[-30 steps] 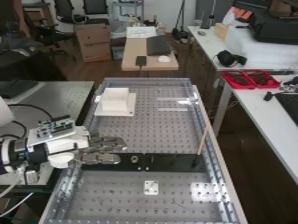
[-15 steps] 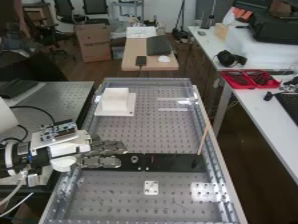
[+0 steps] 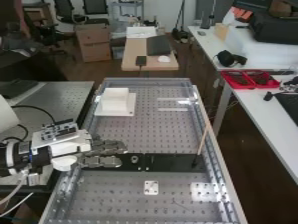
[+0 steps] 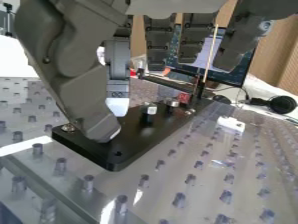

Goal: Grab the smaller nut and place it in the white container

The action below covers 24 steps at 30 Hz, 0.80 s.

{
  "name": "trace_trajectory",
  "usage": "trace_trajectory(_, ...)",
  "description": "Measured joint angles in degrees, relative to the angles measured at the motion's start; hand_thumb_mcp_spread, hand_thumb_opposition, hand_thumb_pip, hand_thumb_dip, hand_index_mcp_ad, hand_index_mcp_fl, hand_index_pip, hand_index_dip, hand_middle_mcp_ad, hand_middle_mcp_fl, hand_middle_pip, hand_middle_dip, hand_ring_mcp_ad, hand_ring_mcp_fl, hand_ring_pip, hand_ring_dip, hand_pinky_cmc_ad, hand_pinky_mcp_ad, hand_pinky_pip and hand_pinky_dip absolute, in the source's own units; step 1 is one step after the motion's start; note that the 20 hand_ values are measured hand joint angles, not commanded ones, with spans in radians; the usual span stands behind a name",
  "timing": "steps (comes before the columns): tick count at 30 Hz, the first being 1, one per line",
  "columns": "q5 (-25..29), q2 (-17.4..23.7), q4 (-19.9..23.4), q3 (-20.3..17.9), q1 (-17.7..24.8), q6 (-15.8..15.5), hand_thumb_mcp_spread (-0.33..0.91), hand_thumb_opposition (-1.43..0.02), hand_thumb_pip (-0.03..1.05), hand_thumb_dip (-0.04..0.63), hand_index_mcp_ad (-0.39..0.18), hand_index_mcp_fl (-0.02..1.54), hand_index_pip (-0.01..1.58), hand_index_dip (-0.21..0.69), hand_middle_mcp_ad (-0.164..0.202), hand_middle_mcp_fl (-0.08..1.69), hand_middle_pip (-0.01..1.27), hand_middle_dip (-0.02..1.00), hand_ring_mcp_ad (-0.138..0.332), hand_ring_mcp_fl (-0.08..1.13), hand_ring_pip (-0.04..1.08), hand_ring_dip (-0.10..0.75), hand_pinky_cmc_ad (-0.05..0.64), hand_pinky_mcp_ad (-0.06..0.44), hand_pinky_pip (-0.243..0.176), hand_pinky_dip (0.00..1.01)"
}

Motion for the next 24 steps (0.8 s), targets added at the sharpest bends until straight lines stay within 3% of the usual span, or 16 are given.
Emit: trace_trajectory(24, -0.3, -0.7, 0.3, 0.3, -0.1, 0.2, 0.47, -0.88, 0.72, 0.241, -0.178, 0.00, 1.56, 0.204, 0.038, 0.07, 0.13, 0.20, 0.087, 0.00, 0.10, 0.059, 0.312, 0.225, -0.061, 0.19)
